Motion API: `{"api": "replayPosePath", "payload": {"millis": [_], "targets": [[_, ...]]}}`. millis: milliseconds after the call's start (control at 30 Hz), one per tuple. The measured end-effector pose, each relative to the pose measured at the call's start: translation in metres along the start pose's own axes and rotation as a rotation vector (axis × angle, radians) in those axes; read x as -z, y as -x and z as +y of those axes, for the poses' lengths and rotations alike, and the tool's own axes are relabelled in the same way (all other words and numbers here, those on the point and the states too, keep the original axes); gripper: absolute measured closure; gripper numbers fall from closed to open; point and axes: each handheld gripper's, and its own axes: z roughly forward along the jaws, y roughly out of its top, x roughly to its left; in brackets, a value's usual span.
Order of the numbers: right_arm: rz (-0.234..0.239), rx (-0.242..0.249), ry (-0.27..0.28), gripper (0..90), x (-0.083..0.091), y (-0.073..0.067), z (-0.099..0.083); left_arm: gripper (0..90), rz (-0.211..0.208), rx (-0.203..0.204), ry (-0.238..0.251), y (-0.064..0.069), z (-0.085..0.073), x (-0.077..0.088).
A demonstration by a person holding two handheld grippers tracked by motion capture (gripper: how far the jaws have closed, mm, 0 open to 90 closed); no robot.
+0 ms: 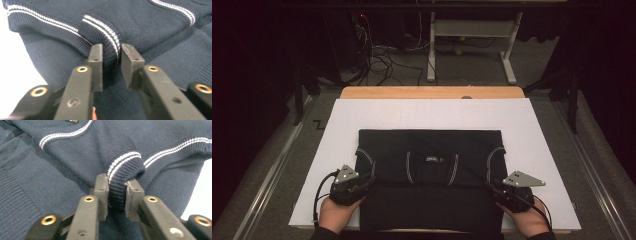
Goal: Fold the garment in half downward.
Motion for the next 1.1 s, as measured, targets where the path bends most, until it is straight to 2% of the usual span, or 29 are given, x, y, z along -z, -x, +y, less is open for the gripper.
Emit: {"api": "replayPosePath", "payload": {"millis": [67, 167, 200, 333, 500, 600, 667, 733, 767, 1033, 1100], "targets": [[-0.004, -0.016, 0.008, 63.9, 0.001, 0.002, 0.0, 56.5, -0.003, 0.003, 0.005, -0.001, 0.0, 0.002], [-0.026, -0.052, 0.038, 52.4, 0.004, 0.005, 0.0, 46.6, -0.009, 0.014, 0.038, -0.003, 0.0, 0.006], [-0.033, -0.055, 0.05, 50.5, 0.004, 0.006, 0.0, 46.0, -0.024, 0.023, 0.061, -0.005, 0.0, 0.008], [-0.04, -0.07, 0.094, 40.3, 0.007, 0.009, -0.001, 39.5, -0.033, 0.049, 0.1, -0.008, 0.002, 0.01], [-0.012, -0.101, 0.138, 27.9, 0.011, 0.012, -0.004, 27.1, -0.017, 0.014, 0.131, -0.007, 0.006, 0.012], [-0.007, -0.116, 0.162, 15.9, 0.012, 0.014, -0.005, 16.3, -0.014, 0.003, 0.139, -0.006, 0.009, 0.01], [-0.007, -0.13, 0.166, 11.6, 0.012, 0.015, -0.005, 10.7, -0.024, 0.005, 0.144, -0.006, 0.01, 0.009], [-0.011, -0.137, 0.166, 2.9, 0.012, 0.015, -0.004, 0.7, -0.025, 0.013, 0.126, -0.006, 0.013, 0.005], [-0.017, -0.141, 0.164, 0.0, 0.011, 0.015, -0.004, 0.0, -0.03, 0.014, 0.12, -0.006, 0.014, 0.004], [-0.028, -0.134, 0.167, 0.0, 0.008, 0.011, 0.0, 0.0, -0.025, -0.005, 0.142, -0.004, 0.018, 0.006], [-0.026, -0.134, 0.168, 0.0, 0.007, 0.01, 0.003, 0.0, -0.038, -0.003, 0.147, -0.005, 0.02, 0.006]]}}
